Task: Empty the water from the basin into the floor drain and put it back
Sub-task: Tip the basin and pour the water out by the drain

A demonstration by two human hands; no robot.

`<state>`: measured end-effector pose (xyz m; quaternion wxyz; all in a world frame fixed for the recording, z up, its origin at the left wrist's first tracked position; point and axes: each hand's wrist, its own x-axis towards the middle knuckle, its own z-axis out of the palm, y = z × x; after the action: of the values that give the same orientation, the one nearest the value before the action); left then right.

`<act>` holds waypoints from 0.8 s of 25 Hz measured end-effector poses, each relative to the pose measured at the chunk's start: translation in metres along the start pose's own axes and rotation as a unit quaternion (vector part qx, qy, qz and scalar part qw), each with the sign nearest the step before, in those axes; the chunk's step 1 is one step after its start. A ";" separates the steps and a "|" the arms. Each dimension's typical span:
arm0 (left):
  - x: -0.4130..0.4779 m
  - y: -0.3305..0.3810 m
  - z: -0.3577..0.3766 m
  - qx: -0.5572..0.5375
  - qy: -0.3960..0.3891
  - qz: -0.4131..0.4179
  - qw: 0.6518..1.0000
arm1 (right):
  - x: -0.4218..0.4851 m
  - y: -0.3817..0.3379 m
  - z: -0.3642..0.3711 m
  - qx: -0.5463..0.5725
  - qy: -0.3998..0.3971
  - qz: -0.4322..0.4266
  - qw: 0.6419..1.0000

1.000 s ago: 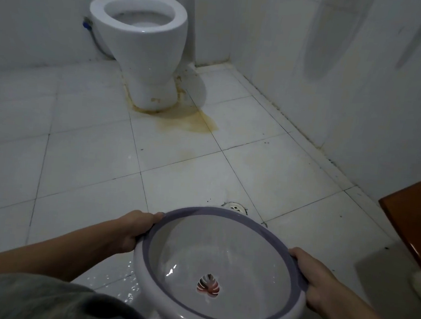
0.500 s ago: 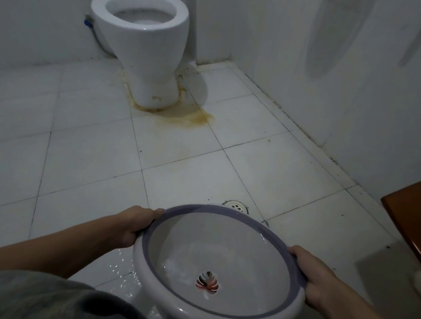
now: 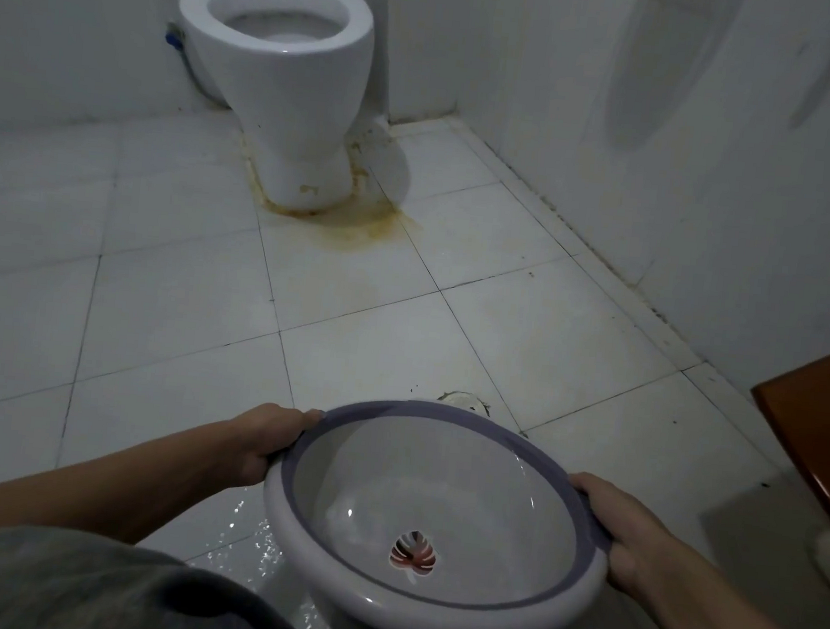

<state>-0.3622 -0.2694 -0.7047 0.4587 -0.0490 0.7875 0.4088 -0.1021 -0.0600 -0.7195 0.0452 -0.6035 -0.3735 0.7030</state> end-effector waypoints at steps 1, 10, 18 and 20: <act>0.000 0.000 0.000 -0.002 -0.001 0.000 1.000 | 0.000 -0.001 0.000 0.002 -0.003 0.001 1.000; 0.006 -0.005 -0.001 -0.006 -0.007 -0.005 1.000 | 0.001 -0.007 0.000 -0.016 -0.011 0.002 1.000; 0.005 -0.002 -0.002 -0.001 -0.012 -0.003 1.000 | -0.001 -0.010 0.000 -0.017 -0.019 0.010 1.000; 0.005 -0.001 -0.003 -0.004 -0.011 -0.002 1.000 | -0.001 -0.011 -0.001 -0.015 -0.019 0.013 1.000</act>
<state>-0.3668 -0.2701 -0.7085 0.4681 -0.0481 0.7804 0.4116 -0.1051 -0.0523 -0.7124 0.0197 -0.5960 -0.3769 0.7088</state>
